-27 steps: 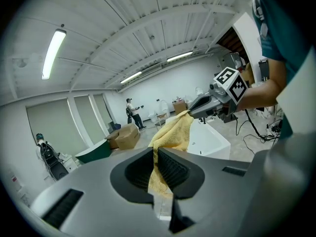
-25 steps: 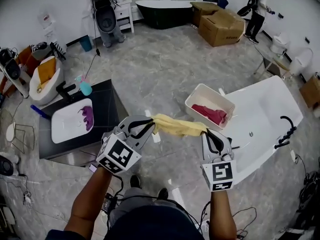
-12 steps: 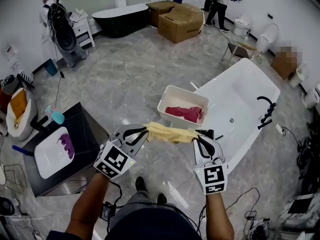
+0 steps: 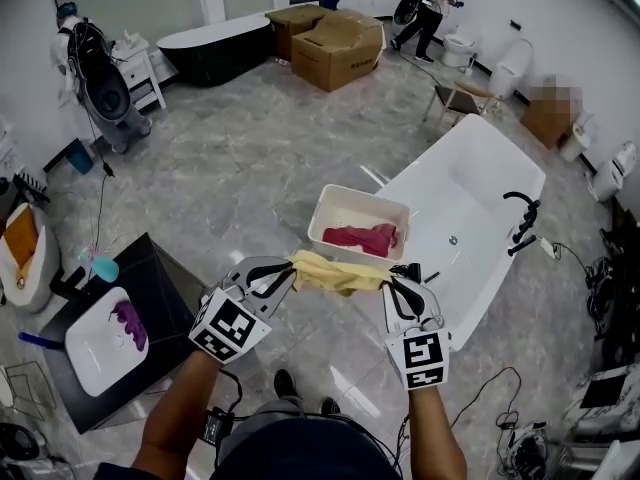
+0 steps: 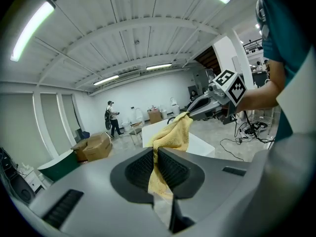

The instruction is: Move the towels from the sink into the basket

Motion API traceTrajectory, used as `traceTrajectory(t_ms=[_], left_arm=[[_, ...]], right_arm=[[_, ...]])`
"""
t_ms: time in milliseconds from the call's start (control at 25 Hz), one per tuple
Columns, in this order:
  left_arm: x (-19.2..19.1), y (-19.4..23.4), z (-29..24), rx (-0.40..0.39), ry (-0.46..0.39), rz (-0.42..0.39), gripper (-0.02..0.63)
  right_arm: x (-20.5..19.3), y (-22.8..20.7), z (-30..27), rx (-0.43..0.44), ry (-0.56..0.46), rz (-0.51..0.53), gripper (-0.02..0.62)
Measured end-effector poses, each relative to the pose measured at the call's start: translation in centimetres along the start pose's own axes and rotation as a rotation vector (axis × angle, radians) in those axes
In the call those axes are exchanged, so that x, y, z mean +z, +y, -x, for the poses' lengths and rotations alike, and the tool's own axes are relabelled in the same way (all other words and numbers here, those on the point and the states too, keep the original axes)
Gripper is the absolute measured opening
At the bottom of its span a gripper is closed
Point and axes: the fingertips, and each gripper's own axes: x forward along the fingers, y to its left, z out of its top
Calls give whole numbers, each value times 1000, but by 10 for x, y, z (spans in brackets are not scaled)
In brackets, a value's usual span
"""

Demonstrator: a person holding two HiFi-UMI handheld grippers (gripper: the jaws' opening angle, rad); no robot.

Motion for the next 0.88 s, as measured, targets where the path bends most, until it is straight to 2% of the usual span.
traceTrajectory(t_ms=[440,560,680,880], left_arm=[[-9,58,-35,-45,-29,17,32],[-16,61,-52,-52,-16,40,32],[-9,66,-79,-53,0,18,32],[-6,93,-112,5,21,47,32]], right_arm=[[17,-20,-58,-56,23,5,20],[11,-29,-73,-38,35,7,20],[0,-58,-89,-32,30,-8,20],[-11,-86,-129,36,35,-13,20]])
